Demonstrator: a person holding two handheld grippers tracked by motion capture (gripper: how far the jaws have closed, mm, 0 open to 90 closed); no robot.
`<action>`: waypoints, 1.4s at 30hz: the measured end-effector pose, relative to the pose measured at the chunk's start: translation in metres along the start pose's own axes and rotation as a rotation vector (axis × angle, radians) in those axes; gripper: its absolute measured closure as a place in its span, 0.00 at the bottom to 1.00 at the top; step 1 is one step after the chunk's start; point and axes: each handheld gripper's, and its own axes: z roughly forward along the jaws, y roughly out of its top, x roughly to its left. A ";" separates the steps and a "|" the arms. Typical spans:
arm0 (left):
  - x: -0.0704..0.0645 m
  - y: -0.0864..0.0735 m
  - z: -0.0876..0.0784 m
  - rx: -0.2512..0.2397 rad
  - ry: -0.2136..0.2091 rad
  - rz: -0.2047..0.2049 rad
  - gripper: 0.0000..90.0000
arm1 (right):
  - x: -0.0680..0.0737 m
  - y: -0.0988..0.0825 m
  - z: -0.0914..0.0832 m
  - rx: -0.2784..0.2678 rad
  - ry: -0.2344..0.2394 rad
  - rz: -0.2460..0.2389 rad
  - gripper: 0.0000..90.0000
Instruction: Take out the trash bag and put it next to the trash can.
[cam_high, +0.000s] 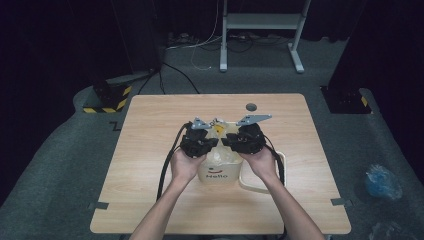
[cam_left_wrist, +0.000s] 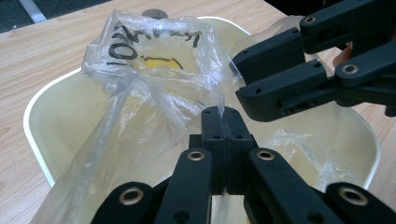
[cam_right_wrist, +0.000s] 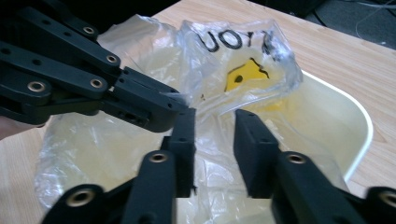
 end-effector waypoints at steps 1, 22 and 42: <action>0.000 0.000 0.000 0.000 0.000 -0.003 1.00 | 0.000 0.000 0.000 -0.002 0.000 0.006 0.69; 0.002 0.004 -0.006 -0.024 -0.002 -0.014 1.00 | -0.031 -0.036 -0.048 -0.224 -0.030 0.140 0.35; 0.005 0.010 -0.028 -0.076 0.001 -0.029 1.00 | -0.068 -0.144 -0.033 -0.012 -0.336 0.095 0.42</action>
